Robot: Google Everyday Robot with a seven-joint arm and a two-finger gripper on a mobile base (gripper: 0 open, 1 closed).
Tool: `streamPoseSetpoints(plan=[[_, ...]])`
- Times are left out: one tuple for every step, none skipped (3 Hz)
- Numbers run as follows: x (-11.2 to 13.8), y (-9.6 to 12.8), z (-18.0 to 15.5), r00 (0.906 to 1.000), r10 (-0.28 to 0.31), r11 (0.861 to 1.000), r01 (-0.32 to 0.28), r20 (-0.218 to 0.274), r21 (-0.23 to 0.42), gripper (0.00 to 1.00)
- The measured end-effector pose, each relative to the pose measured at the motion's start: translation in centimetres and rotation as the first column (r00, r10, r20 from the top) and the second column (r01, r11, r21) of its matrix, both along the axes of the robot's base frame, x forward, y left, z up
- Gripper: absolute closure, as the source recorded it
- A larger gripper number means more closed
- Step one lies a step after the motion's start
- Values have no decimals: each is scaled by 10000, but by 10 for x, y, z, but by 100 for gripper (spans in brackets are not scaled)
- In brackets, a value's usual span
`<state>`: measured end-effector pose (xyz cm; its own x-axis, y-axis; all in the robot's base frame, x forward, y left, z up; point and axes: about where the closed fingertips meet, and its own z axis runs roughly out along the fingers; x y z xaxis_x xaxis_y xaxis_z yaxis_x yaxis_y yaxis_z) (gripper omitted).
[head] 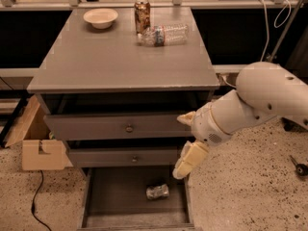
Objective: Pick 7up can from bottom drawer and place on counter
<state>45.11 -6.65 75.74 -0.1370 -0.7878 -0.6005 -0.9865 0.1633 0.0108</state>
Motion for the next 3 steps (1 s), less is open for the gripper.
streamPoseSetpoints(plan=[[-1, -1, 0, 10000, 18, 10000, -18, -2, -31, 0], [1, -16, -51, 9993, 57, 9999, -53, -357, 115, 0], [-1, -36, -125, 9979, 239, 9986, -211, -596, 476, 0]])
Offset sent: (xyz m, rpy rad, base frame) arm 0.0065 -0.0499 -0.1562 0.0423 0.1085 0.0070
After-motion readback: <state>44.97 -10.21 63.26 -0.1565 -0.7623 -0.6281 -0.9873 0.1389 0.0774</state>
